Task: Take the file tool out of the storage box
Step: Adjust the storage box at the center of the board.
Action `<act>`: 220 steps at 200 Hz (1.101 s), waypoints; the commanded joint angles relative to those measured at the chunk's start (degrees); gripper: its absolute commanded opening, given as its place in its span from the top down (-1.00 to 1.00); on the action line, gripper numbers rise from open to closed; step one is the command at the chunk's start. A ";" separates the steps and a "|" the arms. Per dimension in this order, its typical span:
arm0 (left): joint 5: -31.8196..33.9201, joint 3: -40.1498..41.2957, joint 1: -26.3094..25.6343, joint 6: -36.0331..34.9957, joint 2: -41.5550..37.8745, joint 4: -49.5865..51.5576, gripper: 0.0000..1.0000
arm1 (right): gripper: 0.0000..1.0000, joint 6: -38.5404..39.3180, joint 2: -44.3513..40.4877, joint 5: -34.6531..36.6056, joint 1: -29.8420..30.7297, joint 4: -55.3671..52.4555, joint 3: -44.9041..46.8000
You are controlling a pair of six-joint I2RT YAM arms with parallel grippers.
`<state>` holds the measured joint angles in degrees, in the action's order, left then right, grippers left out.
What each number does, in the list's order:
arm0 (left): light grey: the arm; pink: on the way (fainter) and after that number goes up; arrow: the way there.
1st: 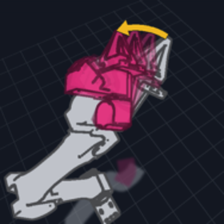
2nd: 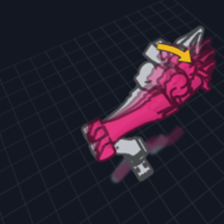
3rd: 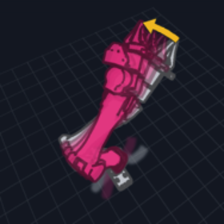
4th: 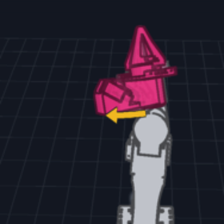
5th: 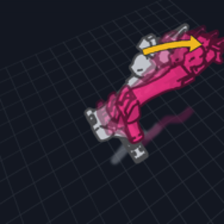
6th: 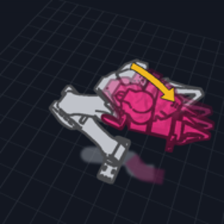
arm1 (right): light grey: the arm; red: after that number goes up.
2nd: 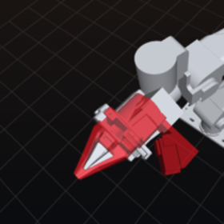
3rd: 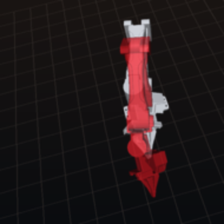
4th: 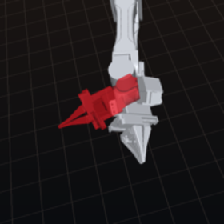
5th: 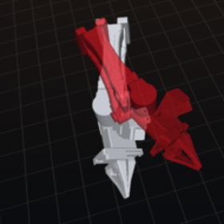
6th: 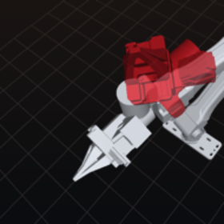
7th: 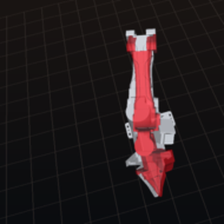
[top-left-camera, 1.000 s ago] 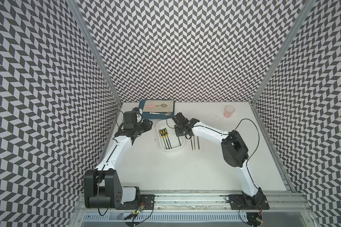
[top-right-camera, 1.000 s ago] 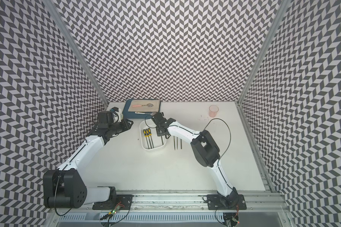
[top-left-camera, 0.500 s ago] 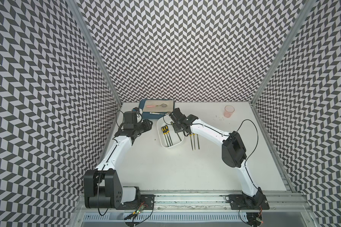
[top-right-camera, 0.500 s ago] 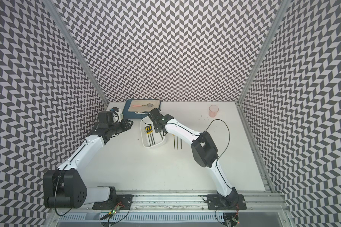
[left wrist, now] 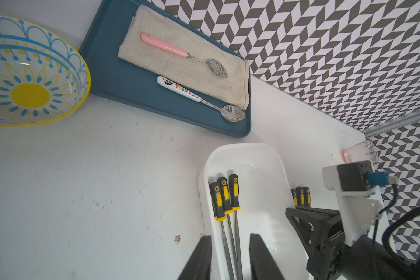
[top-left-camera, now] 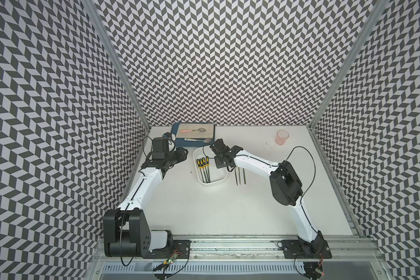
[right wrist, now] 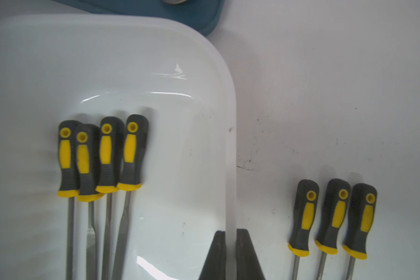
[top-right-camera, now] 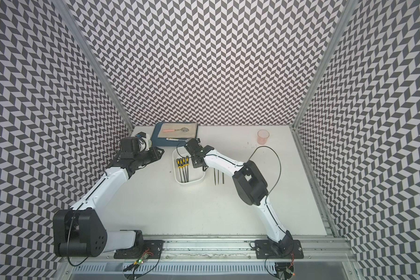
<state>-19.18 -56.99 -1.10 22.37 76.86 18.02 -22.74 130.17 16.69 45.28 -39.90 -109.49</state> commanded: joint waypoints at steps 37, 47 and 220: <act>0.55 0.17 -0.33 -0.75 -0.22 -0.27 0.37 | 0.17 -0.66 -1.49 -2.38 -0.36 3.37 2.69; 0.58 0.15 -0.34 -0.66 -0.26 -0.35 0.37 | 0.13 -0.66 -2.61 -1.74 -0.37 3.50 2.71; 4.00 0.30 -0.25 -0.64 -0.06 0.52 0.36 | 0.07 6.25 5.37 -6.40 1.98 7.67 -13.82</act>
<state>-16.08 -56.99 -1.10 22.37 76.86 18.09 -18.02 131.07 12.10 47.16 -33.47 -119.55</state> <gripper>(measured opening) 0.319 0.467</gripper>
